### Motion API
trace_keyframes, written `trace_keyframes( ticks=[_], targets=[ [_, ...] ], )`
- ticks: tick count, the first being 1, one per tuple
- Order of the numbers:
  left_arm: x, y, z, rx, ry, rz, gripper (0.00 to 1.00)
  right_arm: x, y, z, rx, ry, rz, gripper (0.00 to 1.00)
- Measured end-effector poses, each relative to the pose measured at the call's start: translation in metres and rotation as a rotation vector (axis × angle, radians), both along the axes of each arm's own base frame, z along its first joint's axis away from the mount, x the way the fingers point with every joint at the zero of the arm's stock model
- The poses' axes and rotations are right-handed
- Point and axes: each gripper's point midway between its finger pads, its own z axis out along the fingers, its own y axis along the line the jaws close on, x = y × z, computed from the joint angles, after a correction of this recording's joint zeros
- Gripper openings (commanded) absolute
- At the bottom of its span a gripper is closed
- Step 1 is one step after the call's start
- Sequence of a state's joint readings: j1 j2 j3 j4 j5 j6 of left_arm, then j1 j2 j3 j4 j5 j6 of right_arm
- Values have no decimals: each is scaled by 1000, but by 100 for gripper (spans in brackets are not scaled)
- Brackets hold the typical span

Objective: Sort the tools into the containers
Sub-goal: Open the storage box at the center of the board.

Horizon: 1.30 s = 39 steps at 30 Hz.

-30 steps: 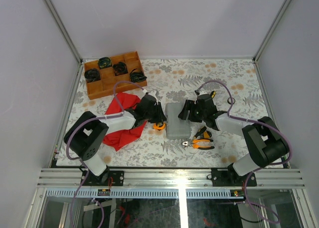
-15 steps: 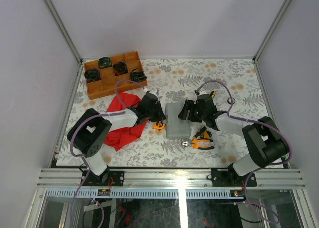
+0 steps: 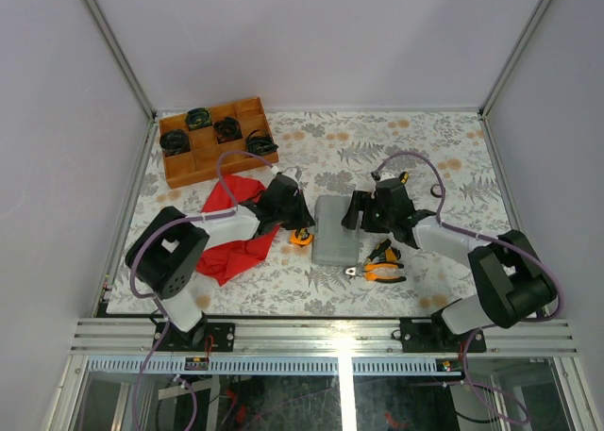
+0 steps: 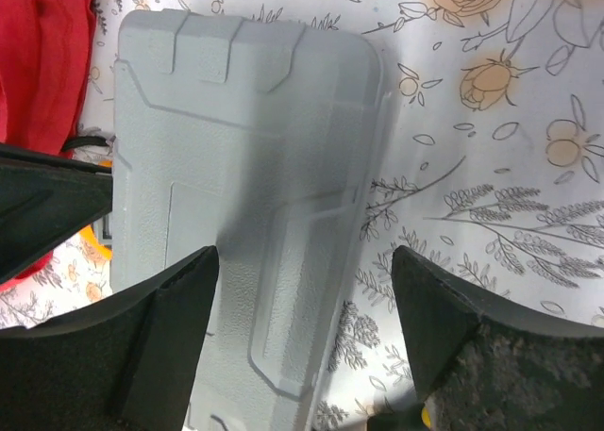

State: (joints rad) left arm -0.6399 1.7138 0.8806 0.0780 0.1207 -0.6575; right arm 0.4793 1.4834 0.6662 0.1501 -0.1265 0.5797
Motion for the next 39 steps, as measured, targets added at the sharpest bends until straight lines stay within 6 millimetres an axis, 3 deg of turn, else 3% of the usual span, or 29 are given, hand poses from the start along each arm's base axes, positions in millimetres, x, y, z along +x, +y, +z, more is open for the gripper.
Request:
trace_keyframes(
  ticks=[3,10,15,26,39],
  targets=[
    [-2,0,7,-7,-3,-4,0,-3,-5,10,-17,-23,5,86],
    [-2,-1,37,-52,-51,-8,0,1,-14,57,-14,-163,-10,88],
    [-3,-3,57,-89,-79,-5,0,-2,-23,72,-22,-212,-35,89],
    [-8,-4,96,-161,-133,-13,0,-12,-32,66,-45,-196,-45,88],
    [-14,0,96,-152,-98,0,0,-22,-35,52,-40,-155,-53,87]
  ],
)
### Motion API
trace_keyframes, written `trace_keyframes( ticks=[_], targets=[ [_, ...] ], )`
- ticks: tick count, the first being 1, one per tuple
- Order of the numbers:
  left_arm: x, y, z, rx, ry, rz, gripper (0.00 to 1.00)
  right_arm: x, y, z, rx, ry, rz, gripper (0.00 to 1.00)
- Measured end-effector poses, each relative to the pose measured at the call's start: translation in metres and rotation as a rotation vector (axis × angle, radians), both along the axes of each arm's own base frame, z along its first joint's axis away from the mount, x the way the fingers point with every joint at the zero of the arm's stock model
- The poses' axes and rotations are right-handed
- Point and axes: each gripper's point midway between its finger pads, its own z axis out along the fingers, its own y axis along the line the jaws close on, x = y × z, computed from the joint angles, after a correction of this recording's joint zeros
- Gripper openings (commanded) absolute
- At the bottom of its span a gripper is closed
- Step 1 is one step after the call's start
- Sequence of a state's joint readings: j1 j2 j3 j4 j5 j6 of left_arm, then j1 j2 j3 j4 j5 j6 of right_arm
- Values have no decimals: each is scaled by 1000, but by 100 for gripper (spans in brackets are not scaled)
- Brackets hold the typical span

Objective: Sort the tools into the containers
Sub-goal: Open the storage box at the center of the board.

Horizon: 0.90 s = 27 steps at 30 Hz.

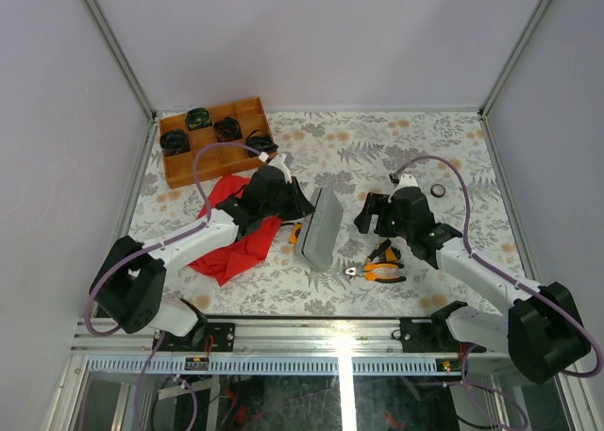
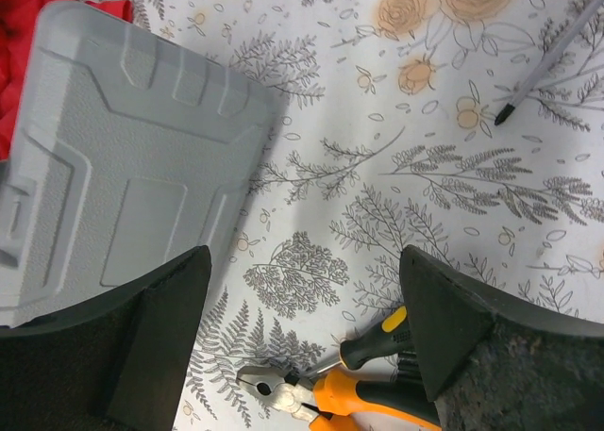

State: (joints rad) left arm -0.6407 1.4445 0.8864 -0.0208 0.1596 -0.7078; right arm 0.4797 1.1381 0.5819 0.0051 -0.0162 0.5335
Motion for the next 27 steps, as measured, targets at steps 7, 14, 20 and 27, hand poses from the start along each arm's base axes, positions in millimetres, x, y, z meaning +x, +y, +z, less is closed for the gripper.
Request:
trace_keyframes(
  ticks=[7,14,20,27],
  targets=[
    [1,6,6,19,-6,26,0,-2,-9,-6,-3,13,-68,87],
    [3,10,16,18,-32,49,0,0,-24,4,-25,-22,-144,86],
    [4,10,22,15,-41,52,0,-1,-30,9,-34,-36,-168,85],
    [7,15,20,34,-41,76,0,-3,-25,3,-26,-12,-146,78]
  ],
)
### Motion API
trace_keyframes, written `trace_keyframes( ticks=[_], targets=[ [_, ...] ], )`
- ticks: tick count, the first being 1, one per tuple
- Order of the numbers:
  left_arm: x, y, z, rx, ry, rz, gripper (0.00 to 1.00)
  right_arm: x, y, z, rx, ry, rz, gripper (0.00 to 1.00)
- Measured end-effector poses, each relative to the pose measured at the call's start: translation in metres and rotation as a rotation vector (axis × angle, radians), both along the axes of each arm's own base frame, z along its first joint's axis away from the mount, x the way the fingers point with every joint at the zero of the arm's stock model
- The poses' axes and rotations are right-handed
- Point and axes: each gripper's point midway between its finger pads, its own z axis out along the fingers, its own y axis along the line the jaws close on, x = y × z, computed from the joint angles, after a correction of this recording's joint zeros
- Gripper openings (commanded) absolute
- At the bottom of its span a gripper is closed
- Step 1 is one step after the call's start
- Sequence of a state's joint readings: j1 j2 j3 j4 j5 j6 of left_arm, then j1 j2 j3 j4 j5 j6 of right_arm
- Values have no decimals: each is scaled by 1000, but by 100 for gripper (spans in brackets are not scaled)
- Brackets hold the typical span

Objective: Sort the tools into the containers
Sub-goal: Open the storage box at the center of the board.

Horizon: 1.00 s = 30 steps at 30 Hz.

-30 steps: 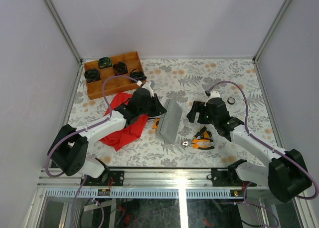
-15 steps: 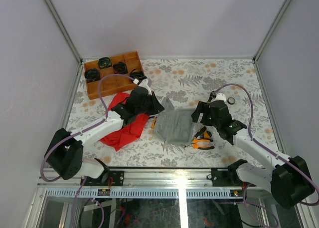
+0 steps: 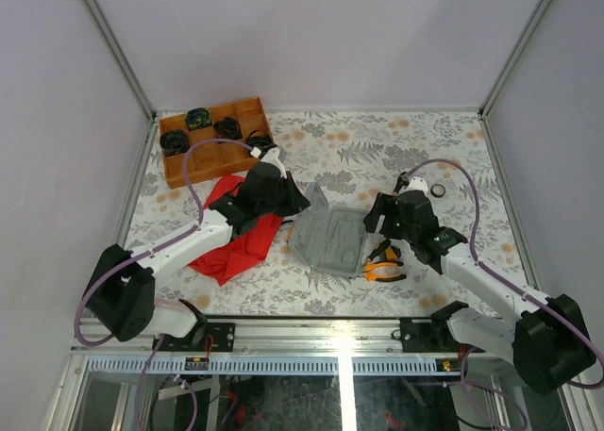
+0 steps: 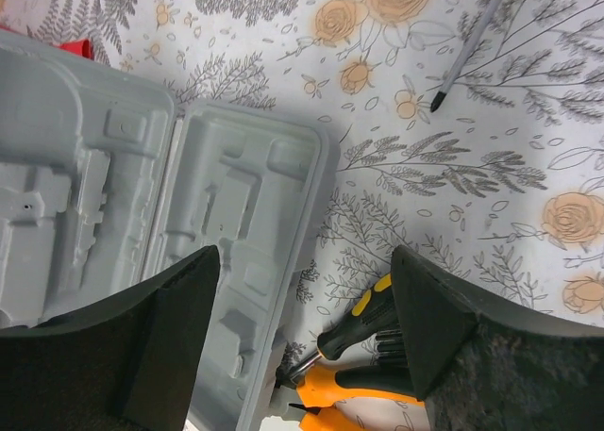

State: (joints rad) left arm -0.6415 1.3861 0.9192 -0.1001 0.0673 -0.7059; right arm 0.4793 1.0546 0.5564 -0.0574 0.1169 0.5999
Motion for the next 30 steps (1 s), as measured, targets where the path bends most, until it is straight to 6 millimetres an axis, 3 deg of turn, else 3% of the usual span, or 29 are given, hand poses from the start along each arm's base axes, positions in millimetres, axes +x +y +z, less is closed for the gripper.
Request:
trace_keyframes(
  ticks=[11,17,26,30],
  targets=[
    [0,5,-5,19,3,22,0,-11,18,-45,11,170,79,68],
    [0,6,-6,22,2,26,0,-17,18,-63,5,242,66,46],
    [3,5,-9,26,5,26,0,-10,24,-59,37,229,56,26],
    [14,-2,-10,40,9,21,0,10,16,-44,22,189,15,20]
  ],
)
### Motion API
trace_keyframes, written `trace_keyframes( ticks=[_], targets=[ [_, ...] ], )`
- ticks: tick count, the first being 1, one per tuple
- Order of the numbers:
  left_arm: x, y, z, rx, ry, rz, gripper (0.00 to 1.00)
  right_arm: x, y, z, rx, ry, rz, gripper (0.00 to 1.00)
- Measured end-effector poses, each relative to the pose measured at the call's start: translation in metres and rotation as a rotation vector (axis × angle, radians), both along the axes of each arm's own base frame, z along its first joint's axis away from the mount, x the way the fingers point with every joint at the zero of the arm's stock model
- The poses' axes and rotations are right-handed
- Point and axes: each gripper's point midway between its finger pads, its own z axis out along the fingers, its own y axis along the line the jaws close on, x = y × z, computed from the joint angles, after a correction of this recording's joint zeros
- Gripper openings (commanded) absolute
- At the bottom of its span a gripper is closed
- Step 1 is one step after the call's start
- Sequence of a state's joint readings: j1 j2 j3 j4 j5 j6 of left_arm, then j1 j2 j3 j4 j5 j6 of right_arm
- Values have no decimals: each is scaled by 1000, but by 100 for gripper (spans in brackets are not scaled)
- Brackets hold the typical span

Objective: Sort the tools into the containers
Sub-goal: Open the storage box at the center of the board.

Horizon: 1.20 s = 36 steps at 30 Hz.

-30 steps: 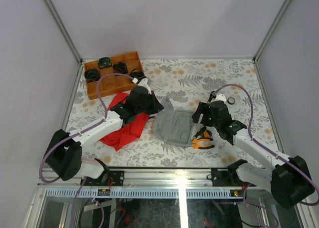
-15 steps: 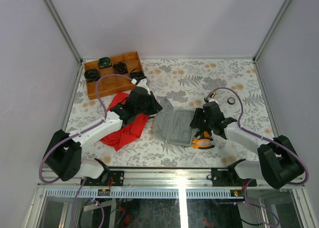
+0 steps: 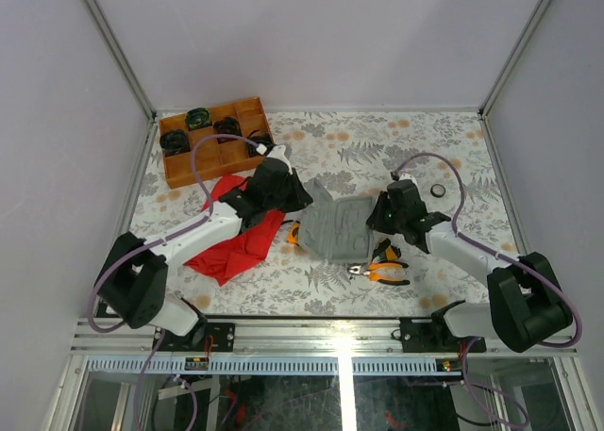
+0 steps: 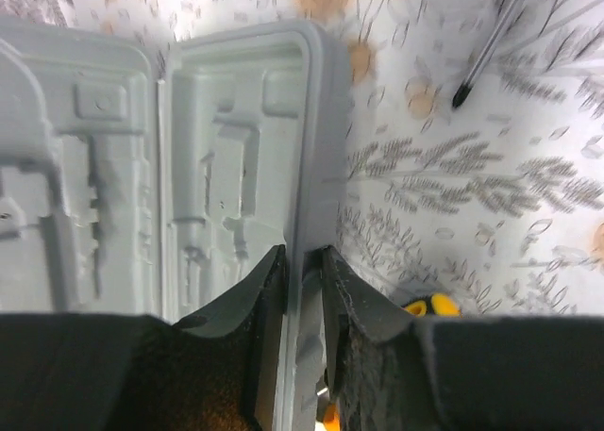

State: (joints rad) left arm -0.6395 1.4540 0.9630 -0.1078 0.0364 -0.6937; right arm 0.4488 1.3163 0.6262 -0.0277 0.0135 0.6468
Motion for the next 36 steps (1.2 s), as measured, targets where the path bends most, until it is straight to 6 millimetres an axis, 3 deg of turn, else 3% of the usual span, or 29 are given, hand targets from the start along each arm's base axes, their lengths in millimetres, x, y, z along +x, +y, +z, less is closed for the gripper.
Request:
trace_keyframes(
  ticks=[6,13,25,36],
  targets=[
    [21,-14,-3,8,5,-1,0,31,-26,18,-15,-53,-42,19],
    [40,-22,-19,35,29,7,0,51,-47,11,-29,-30,-34,19],
    [70,28,-42,84,77,131,0,67,-30,-17,40,46,41,25],
    [71,34,-80,145,139,137,0,84,-32,-29,26,65,29,50]
  ],
)
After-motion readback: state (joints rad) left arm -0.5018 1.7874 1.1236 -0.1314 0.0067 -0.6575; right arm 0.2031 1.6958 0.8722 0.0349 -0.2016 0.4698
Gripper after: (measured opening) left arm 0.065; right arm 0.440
